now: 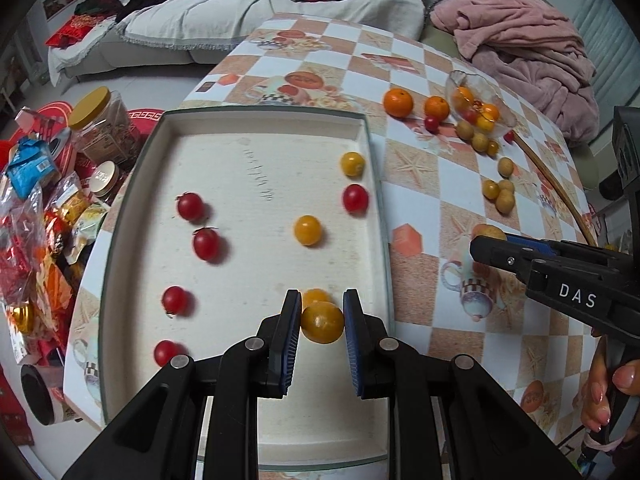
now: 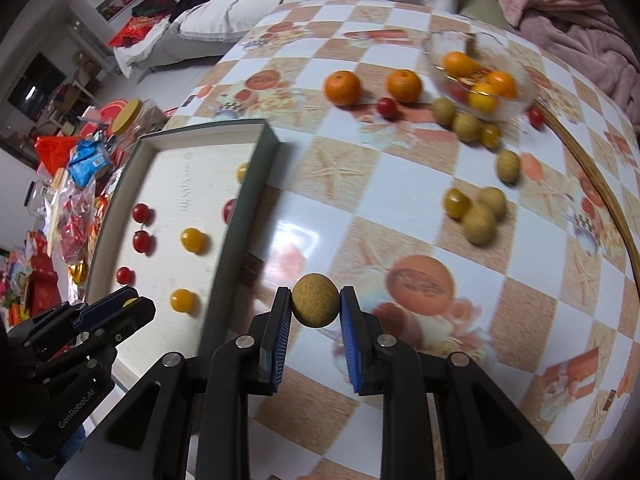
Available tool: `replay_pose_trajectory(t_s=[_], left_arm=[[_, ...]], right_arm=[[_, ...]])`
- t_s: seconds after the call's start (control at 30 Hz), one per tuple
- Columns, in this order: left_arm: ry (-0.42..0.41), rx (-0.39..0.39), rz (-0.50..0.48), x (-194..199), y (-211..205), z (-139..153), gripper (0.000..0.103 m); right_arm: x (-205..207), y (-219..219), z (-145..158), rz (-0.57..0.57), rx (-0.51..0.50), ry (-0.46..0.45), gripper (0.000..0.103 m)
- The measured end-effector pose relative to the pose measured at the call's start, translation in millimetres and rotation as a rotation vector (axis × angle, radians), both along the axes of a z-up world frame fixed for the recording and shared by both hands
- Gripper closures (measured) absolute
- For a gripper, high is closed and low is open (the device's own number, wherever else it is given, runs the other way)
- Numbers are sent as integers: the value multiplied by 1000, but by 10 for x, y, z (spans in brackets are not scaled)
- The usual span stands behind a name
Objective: Organize fruits
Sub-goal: 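Carry both fruits over the white tray and open both tools to release them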
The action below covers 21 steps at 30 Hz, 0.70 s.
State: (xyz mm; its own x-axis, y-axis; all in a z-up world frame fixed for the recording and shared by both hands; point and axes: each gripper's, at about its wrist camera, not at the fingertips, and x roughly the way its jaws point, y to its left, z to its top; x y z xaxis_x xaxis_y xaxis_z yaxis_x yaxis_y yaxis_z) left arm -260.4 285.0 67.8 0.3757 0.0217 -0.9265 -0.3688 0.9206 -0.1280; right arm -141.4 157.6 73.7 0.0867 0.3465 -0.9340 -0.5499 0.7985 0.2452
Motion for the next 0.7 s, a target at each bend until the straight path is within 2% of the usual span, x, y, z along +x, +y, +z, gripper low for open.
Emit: replay_pose_trajectory(t_s=[0.27, 0.57, 0.7], left_arm=[[-4, 30, 39, 9, 326, -1, 80], [-27, 92, 36, 391, 738, 10, 80], [-6, 113, 28, 565, 890, -76, 80]], right_arm=[[-4, 387, 48, 51, 15, -3, 76], [120, 824, 42, 86, 39, 2, 76], [201, 968, 1, 86, 39, 9, 76]])
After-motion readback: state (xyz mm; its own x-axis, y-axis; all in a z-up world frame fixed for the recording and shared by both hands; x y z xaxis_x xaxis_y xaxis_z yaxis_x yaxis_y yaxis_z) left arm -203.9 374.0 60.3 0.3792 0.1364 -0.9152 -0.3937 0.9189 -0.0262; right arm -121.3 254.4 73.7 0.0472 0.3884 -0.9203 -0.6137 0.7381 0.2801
